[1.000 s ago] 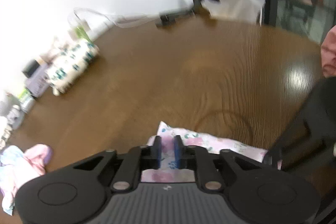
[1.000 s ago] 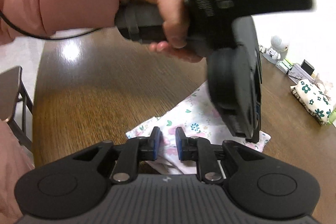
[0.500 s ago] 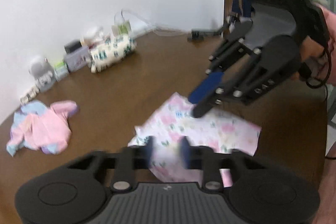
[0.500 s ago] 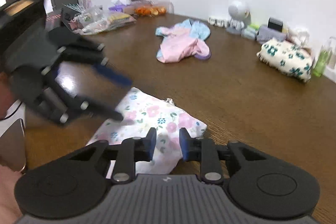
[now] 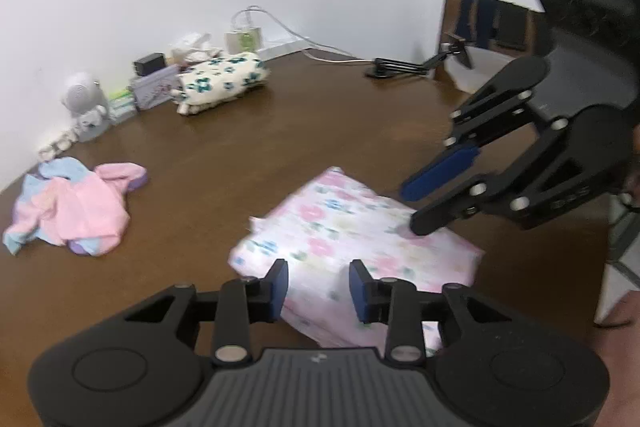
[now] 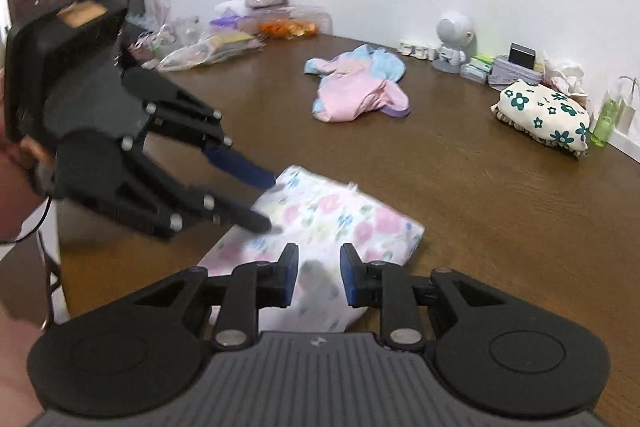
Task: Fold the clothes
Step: 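Press the folded bundle flat with both grippers and open them, then grasp the folded floral bundle edges with both grippers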
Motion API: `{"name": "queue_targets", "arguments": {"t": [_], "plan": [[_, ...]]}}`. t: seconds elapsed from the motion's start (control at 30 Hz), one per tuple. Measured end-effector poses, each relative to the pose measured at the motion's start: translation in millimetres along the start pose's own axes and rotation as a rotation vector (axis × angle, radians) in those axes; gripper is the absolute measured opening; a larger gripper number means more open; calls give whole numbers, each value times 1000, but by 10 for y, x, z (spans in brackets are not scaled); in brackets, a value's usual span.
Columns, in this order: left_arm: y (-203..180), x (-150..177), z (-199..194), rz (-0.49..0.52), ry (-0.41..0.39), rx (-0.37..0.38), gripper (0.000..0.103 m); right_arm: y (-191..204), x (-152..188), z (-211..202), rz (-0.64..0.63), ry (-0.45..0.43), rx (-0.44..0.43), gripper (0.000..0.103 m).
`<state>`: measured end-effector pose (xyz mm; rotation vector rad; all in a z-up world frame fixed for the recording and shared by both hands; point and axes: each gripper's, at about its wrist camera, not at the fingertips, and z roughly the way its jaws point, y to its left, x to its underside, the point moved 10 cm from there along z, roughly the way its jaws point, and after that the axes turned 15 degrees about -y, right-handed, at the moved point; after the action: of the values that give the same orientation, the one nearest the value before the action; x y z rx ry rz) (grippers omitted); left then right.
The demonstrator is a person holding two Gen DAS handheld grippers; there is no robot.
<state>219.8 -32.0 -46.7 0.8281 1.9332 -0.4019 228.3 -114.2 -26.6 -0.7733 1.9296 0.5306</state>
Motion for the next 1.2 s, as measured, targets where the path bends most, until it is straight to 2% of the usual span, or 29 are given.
{"name": "queue_targets", "arguments": {"t": [0.1,0.23,0.37,0.4,0.43,0.47,0.5,0.53,0.57,0.6,0.67,0.73,1.0,1.2], "plan": [[-147,112,8,14,39,12,30,-7,135,71,-4,43,-3,23],[-204,293,124,13,84,-22,30,6,280,215,-18,64,-3,24],[-198,272,116,10,91,-37,30,34,284,219,-32,72,22,24],[-197,263,107,11,91,-42,34,47,273,204,-46,71,43,26],[-189,239,78,7,86,-51,37,61,258,184,-64,68,68,34],[-182,211,38,-2,75,-62,50,73,241,154,-89,63,100,48],[-173,181,-11,-16,58,-75,67,91,220,110,-98,55,119,55],[-161,142,-55,-33,38,-88,74,111,198,64,-102,47,134,65],[-159,100,-106,-49,17,-102,86,128,178,17,-92,41,139,74],[-157,58,-153,-64,-3,-115,94,140,166,-28,-77,37,141,79],[-149,-18,-218,-81,-33,-137,99,152,149,-114,-58,23,163,92],[-140,-80,-253,-93,-50,-150,100,161,132,-195,-36,4,184,103],[-60,-166,-224,-114,-50,-151,100,178,254,-373,168,-41,208,103],[194,-266,72,-60,-16,-89,100,118,468,-402,411,-36,196,103]]}}
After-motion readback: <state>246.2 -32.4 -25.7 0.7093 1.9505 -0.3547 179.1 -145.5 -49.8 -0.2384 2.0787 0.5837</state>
